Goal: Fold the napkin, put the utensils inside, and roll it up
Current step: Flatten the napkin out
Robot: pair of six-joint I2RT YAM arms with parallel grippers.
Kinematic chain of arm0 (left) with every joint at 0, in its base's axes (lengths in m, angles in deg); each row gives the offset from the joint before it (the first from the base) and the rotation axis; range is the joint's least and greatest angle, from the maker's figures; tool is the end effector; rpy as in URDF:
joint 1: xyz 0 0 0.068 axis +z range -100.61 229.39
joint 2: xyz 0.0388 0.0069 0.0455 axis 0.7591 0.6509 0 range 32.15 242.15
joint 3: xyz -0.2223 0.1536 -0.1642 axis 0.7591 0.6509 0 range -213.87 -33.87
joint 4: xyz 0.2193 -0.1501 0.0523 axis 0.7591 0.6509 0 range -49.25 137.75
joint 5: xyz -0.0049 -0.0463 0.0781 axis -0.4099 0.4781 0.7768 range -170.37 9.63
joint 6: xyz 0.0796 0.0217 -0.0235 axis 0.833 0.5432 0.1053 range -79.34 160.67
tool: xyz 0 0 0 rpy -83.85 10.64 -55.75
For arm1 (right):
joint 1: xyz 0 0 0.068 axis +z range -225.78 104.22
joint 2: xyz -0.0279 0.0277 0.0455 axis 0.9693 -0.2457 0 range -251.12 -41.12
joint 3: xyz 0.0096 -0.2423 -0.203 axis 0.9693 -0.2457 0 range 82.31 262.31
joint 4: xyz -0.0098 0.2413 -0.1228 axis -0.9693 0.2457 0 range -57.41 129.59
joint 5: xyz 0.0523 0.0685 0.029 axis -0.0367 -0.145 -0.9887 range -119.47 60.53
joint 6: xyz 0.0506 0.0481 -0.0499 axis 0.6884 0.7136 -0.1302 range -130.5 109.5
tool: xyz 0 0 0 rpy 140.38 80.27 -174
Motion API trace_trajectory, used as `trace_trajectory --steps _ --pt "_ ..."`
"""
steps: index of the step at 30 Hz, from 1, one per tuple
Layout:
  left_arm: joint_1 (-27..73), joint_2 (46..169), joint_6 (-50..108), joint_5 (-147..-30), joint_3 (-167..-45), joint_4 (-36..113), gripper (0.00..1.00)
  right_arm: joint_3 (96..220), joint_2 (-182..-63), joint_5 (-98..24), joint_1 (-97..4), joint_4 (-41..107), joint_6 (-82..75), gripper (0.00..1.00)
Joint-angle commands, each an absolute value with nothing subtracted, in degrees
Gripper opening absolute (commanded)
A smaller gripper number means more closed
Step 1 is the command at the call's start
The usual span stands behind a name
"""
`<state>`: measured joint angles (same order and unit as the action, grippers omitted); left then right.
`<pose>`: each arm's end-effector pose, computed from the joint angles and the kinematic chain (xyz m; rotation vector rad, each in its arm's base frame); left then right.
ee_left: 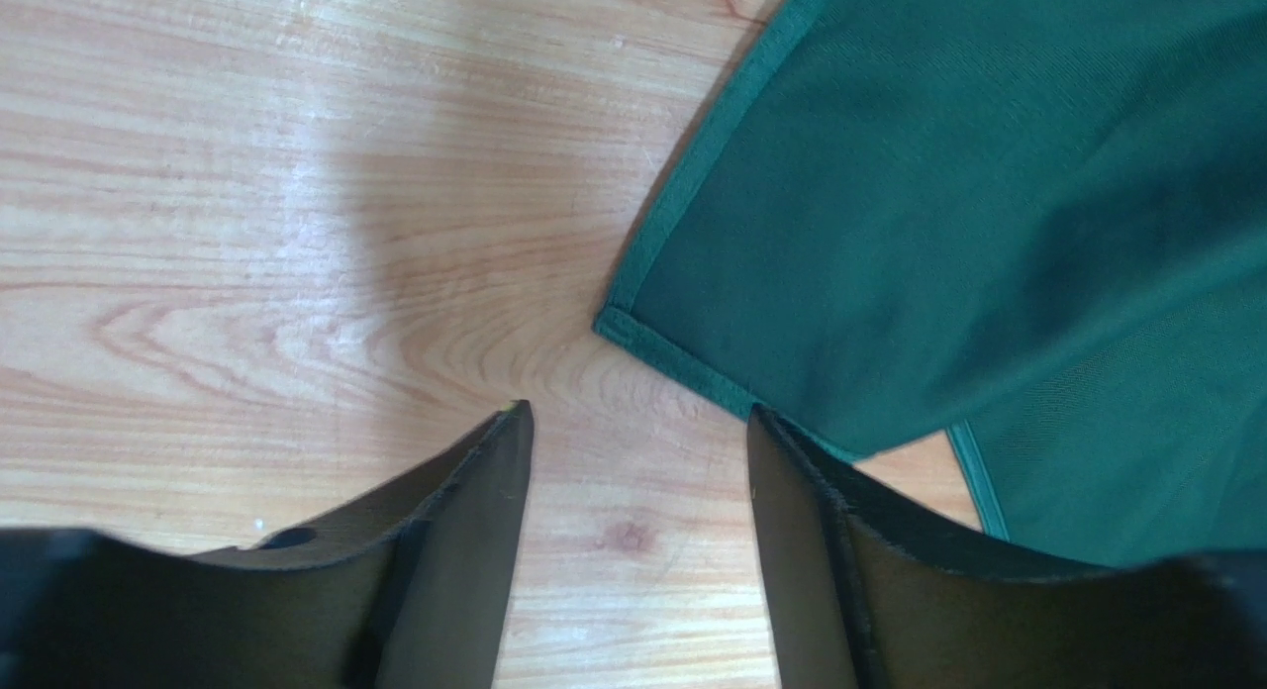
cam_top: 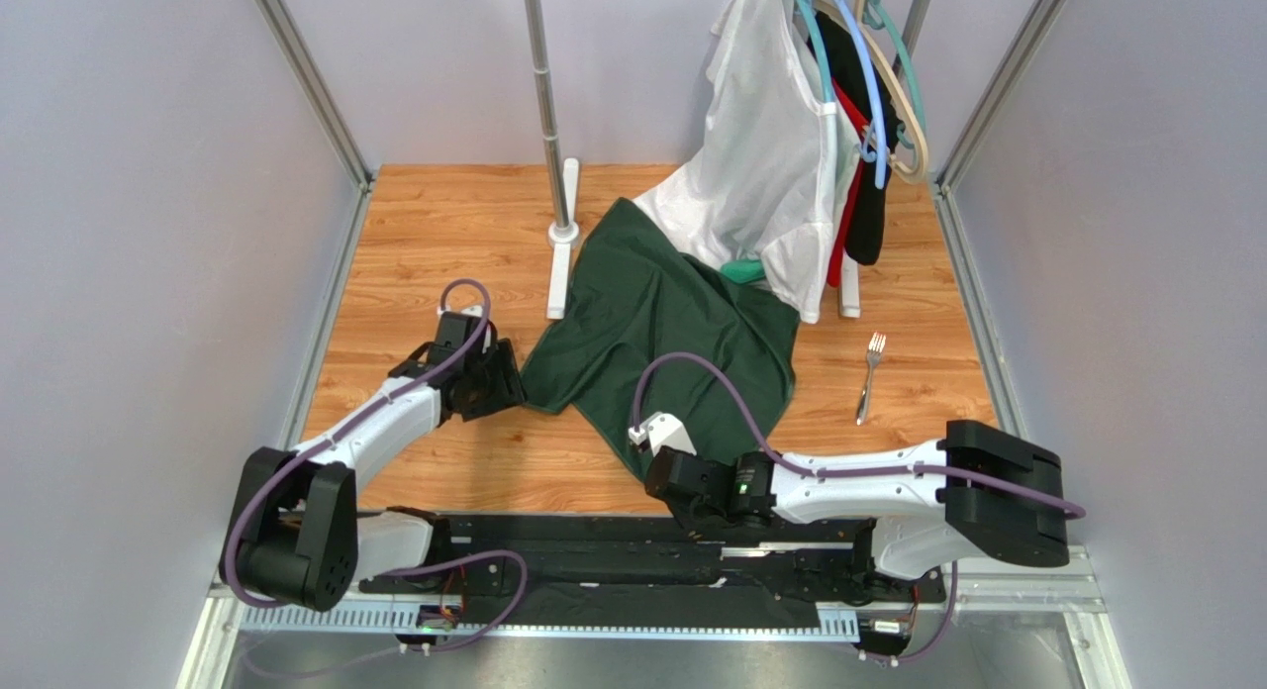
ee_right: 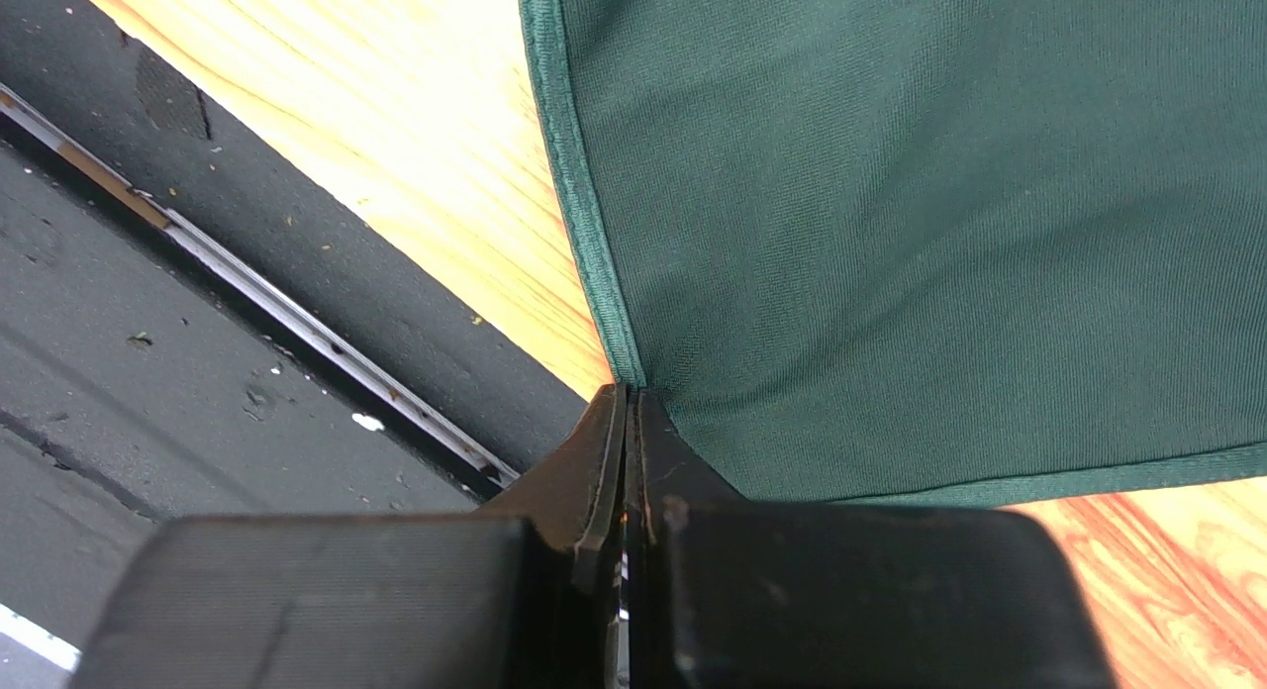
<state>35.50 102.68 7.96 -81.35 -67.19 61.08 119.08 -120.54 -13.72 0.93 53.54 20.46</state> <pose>0.2297 -0.0580 0.1718 -0.4202 2.5753 -0.3208 0.0791 0.2453 0.1567 -0.9465 2.4636 0.2841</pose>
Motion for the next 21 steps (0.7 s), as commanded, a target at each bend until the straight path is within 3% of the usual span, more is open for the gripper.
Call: trace_trajectory --steps 1,8,12,21 --pt "35.2 106.0 8.3 -78.5 -69.9 57.7 0.58 118.3 -119.1 -13.5 1.2 55.0 22.3 0.01" --pt "35.1 110.2 7.5 -75.6 -71.8 56.1 0.53 118.2 -118.7 -13.6 1.1 54.7 22.6 0.01" --pt "35.1 110.9 8.1 -76.9 -72.4 55.4 0.40 117.7 -118.2 -13.5 1.2 54.6 22.9 0.01" --pt "33.9 110.7 8.9 -78.8 -73.1 58.1 0.39 118.7 -119.2 -13.1 1.1 54.4 22.5 0.01"
